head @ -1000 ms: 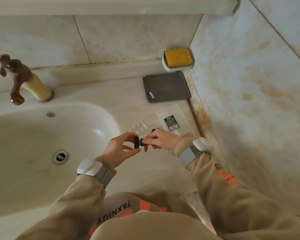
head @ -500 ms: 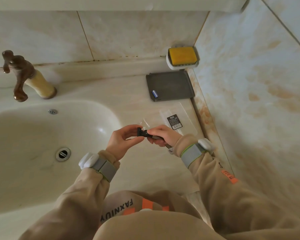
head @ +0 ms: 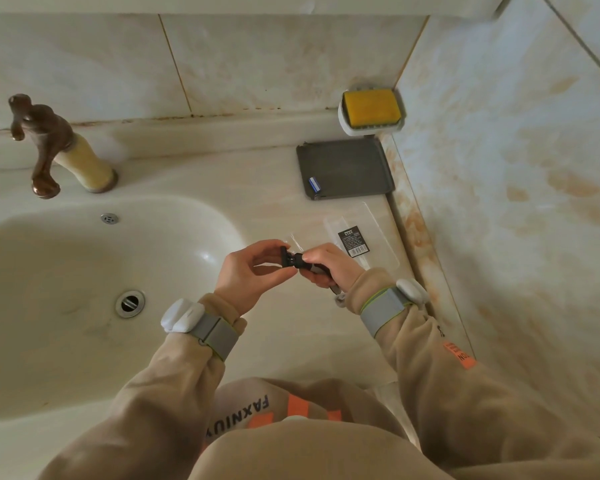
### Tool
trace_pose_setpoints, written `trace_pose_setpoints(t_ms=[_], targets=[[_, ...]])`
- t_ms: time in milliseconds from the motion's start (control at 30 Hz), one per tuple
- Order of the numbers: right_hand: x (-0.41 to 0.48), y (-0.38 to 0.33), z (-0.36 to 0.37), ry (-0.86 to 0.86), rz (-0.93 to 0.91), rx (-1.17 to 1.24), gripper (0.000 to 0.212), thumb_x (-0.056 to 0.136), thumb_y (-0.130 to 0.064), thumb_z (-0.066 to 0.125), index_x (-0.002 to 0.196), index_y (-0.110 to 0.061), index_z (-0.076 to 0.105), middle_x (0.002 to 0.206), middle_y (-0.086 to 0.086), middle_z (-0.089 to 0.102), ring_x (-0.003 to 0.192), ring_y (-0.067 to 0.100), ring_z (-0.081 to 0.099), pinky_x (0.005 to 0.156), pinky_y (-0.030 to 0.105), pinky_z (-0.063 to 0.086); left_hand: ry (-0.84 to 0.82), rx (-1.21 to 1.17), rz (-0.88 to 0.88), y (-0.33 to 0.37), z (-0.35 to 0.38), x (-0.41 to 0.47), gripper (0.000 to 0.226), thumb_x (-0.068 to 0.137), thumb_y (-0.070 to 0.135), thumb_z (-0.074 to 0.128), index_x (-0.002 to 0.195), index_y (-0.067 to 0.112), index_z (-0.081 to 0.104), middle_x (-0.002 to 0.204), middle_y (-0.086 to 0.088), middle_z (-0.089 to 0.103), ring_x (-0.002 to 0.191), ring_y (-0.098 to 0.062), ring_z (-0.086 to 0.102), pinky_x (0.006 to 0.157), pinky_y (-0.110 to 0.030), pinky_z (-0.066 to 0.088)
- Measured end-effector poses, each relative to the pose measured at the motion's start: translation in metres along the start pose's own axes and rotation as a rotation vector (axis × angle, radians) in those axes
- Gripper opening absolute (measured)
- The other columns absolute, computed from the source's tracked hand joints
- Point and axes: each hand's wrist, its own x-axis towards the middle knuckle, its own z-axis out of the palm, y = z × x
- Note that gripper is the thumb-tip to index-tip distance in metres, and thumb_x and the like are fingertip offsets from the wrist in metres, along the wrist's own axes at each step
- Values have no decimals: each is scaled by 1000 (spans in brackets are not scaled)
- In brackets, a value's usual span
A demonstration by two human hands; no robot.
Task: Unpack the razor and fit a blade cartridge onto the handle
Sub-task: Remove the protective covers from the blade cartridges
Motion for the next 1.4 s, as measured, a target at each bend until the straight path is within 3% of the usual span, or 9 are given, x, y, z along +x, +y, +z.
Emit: trace_pose_setpoints(t_ms=[233, 367, 467, 567, 767, 967, 1067, 1233, 1400], targets=[[-1, 3, 1, 34, -7, 42, 36, 83, -30, 41, 53, -12, 51, 40, -6, 36, 42, 13, 26, 46, 25, 22, -7, 31, 5, 2, 2, 6, 33, 76, 1, 68, 90, 31, 61, 87, 7, 67, 79, 3, 65, 74, -11, 52], [-3, 5, -6, 104, -71, 6, 19, 89, -17, 49, 77, -9, 60, 58, 5, 49, 49, 11, 46, 54, 20, 39, 8, 36, -27, 0, -2, 15, 25, 79, 8, 67, 97, 25, 63, 93, 2, 68, 88, -10, 67, 79, -24, 56], [-5, 13, -13, 208, -48, -93, 13, 87, -12, 59, 83, -23, 66, 76, 5, 64, 68, 12, 61, 74, 24, 48, 17, -36, -71, 1, -2, 23, 21, 81, 7, 64, 99, 18, 62, 95, -7, 68, 91, -23, 67, 77, -30, 57], [-7, 17, -17, 323, -36, -198, 11, 84, -18, 64, 87, -27, 69, 90, 7, 64, 88, 26, 63, 84, 32, 47, -9, -50, -91, 5, 6, 34, 20, 84, 6, 60, 104, 11, 61, 95, -8, 67, 80, -8, 68, 69, -20, 57], [-18, 20, -34, 538, -4, -220, 21, 87, -24, 60, 103, -16, 70, 89, -3, 63, 80, 4, 54, 68, -2, 34, 5, 25, -209, 2, 25, 58, 30, 90, 19, 53, 119, 10, 54, 105, -7, 63, 89, -17, 65, 71, -22, 58], [-22, 43, -53, 767, 100, -59, 16, 86, -29, 61, 89, -15, 69, 63, -6, 56, 62, 6, 49, 67, 20, 37, -102, 112, -400, -13, 49, 79, 38, 90, 21, 53, 123, 4, 49, 111, -10, 58, 90, -21, 61, 73, -28, 54], [-20, 55, -57, 833, 160, -41, 27, 85, -29, 62, 100, -9, 70, 65, -8, 57, 63, 5, 51, 73, 24, 38, -138, 96, -507, -20, 66, 89, 42, 90, 21, 54, 125, 0, 45, 114, -17, 57, 82, -22, 60, 66, -27, 53], [-19, 61, -61, 852, 200, -89, 23, 84, -26, 63, 100, -10, 70, 99, 6, 68, 98, 20, 60, 89, 30, 42, -141, 91, -619, -30, 92, 102, 36, 90, 19, 54, 119, 0, 45, 93, -16, 59, 61, -17, 57, 46, -23, 53], [-6, 62, -64, 804, 211, -151, 25, 84, -22, 64, 104, -6, 67, 140, 5, 48, 129, 20, 44, 108, 27, 29, -199, 69, -668, -33, 112, 108, 20, 91, 16, 51, 103, 6, 38, 69, -11, 53, 55, -20, 53, 38, -21, 48]])
